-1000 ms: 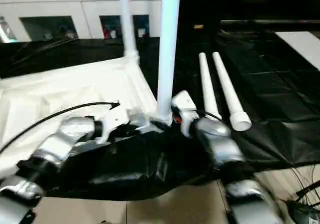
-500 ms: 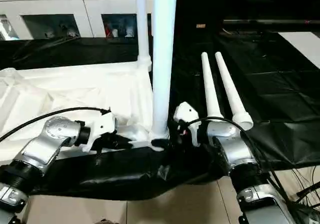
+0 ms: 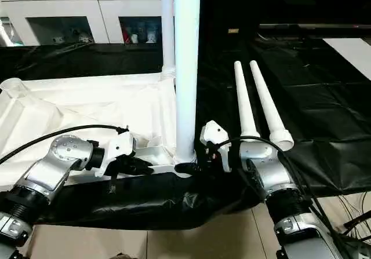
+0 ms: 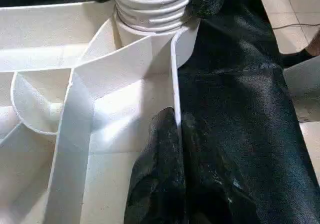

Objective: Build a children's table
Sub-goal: Rotate leg to tighten

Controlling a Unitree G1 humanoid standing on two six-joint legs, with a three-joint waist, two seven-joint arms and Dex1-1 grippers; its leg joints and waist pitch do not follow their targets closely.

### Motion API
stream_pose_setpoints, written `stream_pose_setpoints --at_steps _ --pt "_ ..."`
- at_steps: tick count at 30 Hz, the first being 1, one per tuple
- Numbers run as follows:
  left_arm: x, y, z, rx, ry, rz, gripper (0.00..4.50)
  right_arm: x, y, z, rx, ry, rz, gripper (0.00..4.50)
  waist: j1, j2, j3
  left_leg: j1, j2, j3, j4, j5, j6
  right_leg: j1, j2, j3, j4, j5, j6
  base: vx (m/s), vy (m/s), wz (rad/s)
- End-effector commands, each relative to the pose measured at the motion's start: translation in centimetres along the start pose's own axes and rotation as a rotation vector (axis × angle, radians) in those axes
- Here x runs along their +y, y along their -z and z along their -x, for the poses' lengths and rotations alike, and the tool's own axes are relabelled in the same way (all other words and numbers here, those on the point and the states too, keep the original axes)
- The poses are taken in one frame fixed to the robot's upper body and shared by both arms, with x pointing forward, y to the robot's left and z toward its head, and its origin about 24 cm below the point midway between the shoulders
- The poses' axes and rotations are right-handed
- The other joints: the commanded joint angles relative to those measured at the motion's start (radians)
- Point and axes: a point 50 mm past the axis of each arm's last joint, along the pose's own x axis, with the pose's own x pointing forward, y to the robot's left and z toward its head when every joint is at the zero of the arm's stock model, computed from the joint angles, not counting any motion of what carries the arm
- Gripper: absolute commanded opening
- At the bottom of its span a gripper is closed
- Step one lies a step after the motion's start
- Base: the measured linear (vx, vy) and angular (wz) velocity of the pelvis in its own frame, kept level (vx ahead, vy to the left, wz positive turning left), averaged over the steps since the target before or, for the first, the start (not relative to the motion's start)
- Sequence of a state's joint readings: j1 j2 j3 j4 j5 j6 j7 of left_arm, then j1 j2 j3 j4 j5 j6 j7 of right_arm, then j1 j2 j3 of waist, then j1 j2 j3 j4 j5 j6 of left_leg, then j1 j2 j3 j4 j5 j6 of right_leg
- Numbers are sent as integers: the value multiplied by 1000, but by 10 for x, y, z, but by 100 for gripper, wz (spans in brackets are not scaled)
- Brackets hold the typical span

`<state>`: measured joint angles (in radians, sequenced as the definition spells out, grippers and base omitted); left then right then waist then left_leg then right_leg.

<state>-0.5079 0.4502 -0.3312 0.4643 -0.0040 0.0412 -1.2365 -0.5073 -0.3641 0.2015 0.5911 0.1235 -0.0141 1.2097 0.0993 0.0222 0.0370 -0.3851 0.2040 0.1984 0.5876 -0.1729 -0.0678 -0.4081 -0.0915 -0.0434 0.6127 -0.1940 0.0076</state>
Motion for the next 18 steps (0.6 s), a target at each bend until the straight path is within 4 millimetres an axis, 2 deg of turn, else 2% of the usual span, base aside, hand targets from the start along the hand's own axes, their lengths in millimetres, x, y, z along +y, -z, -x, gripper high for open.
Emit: stream_pose_setpoints --at_steps 1,2,6,13,16,18 --pt "-6 0 -5 17 62 -13 0 -3 -4 4 -20 18 11 311 1 -7 -60 19 27 -9 -64 -186 69 47 -41 27 -55 -52 -264 0 0 0" --pt "-6 0 -5 17 63 -13 0 -3 -4 4 -20 17 10 295 1 -6 -61 19 27 -9 -64 -187 68 48 -41 27 -55 -55 -263 0 0 0" --pt "-7 1 -5 18 66 -11 0 -2 -3 4 -19 12 5 277 2 -6 -62 19 27 -9 -63 -174 71 48 -41 26 -53 -40 -265 0 0 0" --pt "-7 2 -4 25 64 -10 0 -2 -1 2 -19 27 -6 272 2 -8 -62 19 26 -9 -61 -171 74 49 -40 26 -52 -32 -268 0 0 0" --pt "-1 3 -8 35 -10 -4 0 -8 2 -4 -20 147 -25 272 1 -6 -61 19 27 -8 -61 -171 73 46 -41 27 -52 -35 -269 0 0 0" --pt "3 4 -10 46 -60 3 0 -11 4 -9 -34 222 -49 272 -5 -7 -58 21 25 -11 -66 -210 49 46 -44 28 -60 -104 -256 0 0 0"
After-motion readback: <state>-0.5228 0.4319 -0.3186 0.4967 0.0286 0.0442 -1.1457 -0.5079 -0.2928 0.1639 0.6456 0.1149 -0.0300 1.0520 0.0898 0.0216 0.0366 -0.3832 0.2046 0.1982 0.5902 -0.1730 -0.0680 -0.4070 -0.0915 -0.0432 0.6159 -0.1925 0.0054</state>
